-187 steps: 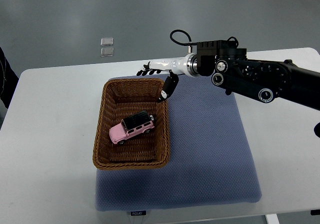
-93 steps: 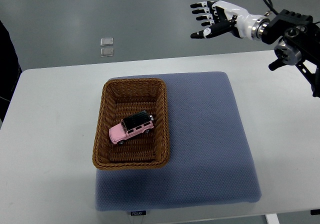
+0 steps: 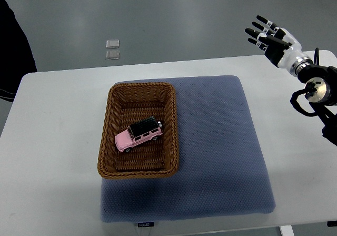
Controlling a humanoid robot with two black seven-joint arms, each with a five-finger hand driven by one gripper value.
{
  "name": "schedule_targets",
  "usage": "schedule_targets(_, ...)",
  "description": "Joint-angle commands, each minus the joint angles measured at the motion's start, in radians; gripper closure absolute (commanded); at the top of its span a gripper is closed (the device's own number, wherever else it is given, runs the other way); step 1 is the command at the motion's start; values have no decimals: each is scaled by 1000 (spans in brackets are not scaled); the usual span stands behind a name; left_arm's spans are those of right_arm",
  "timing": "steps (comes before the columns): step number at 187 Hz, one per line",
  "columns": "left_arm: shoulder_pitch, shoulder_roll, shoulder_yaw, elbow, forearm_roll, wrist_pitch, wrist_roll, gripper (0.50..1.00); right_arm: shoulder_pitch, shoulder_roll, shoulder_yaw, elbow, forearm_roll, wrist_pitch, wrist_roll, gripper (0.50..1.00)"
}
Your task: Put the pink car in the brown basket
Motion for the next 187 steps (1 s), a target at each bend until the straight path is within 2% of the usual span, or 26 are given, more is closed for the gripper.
schedule_targets(1, 1, 0, 0, 0, 0, 0, 0, 500, -17, 9, 5, -43, 108, 2, 41, 597)
schedule_targets(14, -1, 0, 0, 0, 0, 0, -1, 500, -28, 14, 13, -79, 198, 8, 64, 597)
schedule_targets(55, -1, 0, 0, 0, 0, 0, 0, 500, -35, 31, 20, -99, 367, 8, 67, 597)
schedule_targets(103, 1, 0, 0, 0, 0, 0, 0, 500, -49, 57, 11, -99, 353, 8, 67, 595)
schedule_targets(125, -1, 0, 0, 0, 0, 0, 0, 500, -60, 84, -4, -99, 341, 13, 88, 593)
schedule_targets(187, -1, 0, 0, 0, 0, 0, 0, 500, -71, 139, -26, -97, 135, 1, 107, 593)
